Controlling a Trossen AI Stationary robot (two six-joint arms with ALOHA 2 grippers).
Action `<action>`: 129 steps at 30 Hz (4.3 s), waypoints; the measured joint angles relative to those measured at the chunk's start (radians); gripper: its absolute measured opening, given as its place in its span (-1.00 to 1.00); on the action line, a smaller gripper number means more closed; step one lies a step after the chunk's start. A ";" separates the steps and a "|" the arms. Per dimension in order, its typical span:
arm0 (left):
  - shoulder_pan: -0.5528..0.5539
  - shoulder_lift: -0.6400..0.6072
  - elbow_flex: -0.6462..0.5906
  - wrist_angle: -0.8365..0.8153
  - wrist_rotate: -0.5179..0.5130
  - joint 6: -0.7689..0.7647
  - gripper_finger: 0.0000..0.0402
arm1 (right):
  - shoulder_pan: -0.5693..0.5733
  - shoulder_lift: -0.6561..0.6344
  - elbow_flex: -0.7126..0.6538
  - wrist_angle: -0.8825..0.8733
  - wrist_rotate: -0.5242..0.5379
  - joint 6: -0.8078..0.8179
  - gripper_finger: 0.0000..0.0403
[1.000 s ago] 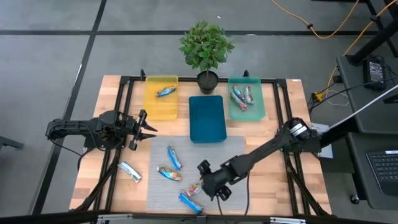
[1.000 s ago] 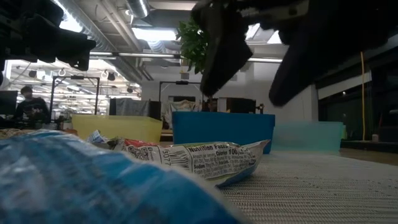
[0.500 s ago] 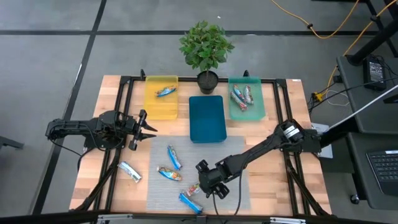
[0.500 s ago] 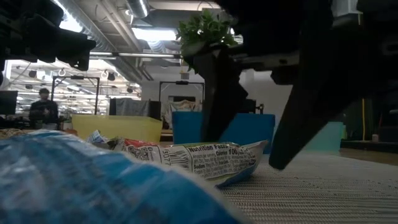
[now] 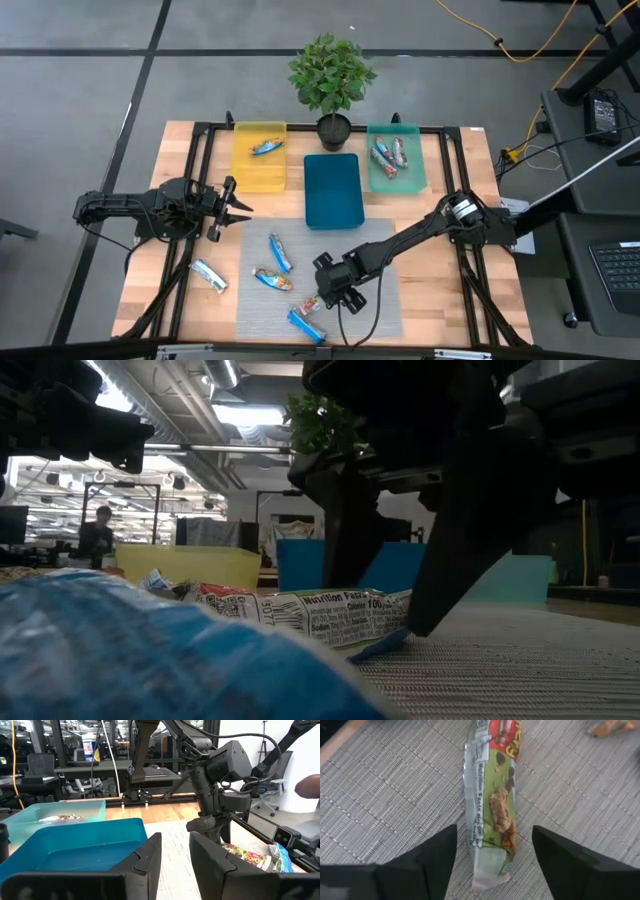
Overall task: Pick and place Granola Bars by type
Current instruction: Put the red granola bar into the green bin
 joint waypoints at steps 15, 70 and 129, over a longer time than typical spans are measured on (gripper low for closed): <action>0.000 0.000 0.000 0.000 0.000 0.000 -0.53 | 0.000 0.000 0.000 -0.001 -0.003 0.000 -0.33; 0.000 0.000 0.000 0.000 0.000 0.000 -0.52 | 0.023 -0.223 0.391 -0.818 0.569 0.291 -0.83; 0.000 0.000 0.000 0.000 0.000 0.000 -0.51 | -1.008 -0.768 -0.347 -0.477 0.313 0.312 -0.83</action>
